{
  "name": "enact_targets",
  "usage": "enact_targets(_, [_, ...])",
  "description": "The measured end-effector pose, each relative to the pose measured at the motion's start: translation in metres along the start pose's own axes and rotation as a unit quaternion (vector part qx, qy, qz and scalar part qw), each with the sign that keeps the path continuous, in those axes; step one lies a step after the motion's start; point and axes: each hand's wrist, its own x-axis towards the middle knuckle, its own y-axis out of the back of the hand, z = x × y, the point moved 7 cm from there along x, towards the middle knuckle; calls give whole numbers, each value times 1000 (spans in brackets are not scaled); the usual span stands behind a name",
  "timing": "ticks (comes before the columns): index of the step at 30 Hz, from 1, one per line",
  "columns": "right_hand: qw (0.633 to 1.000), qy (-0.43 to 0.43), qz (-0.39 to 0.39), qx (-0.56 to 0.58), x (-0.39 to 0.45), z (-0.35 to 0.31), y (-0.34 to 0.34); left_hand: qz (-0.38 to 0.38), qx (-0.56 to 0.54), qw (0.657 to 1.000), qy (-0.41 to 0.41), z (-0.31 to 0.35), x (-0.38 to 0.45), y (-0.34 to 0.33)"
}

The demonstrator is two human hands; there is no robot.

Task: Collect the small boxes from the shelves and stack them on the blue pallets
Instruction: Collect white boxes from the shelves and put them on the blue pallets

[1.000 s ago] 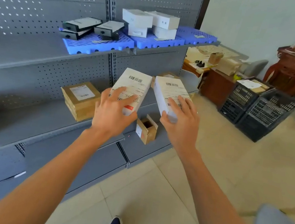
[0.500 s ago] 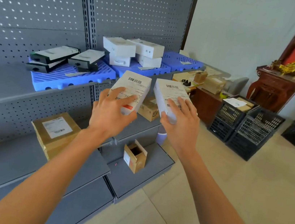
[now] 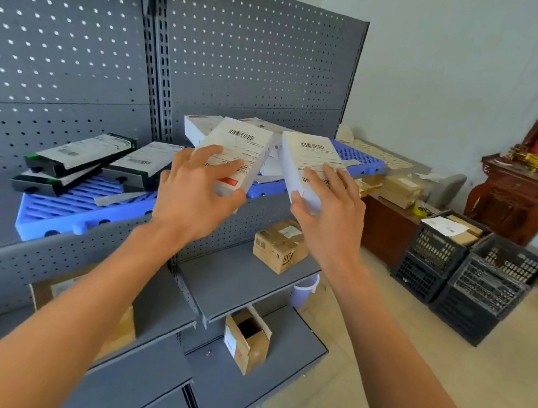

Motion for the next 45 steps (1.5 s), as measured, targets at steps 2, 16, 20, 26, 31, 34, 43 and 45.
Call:
enact_targets(2, [1000,9,2,5,18,4,-10,6,-4,1000,10,-3,17,-4])
enact_targets(16, [997,55,4,60,111,32,-77,56,38,997,49,-10,108,-23])
enact_targets(20, [996,71,-8,58,128,32,-99,59,54,995,67,-20,121,-30])
enact_targets(26, [997,59,-36,39,146,22,-126,31,59,995,80,-42,149,-40])
enact_targets(31, [997,44,-63,13,165,12,-141,19,42,996,80,-59,171,-44])
enact_targets(34, [997,38,-71,0,170,7,-150,9,33,996,85,-69,180,-47])
enact_targets(43, [995,49,-64,-56,170,-4,-164,34,59,996,52,-76,184,-59])
enact_targets(45, [995,51,-69,-57,170,-5,-165,46,61,996,44,-74,182,-58])
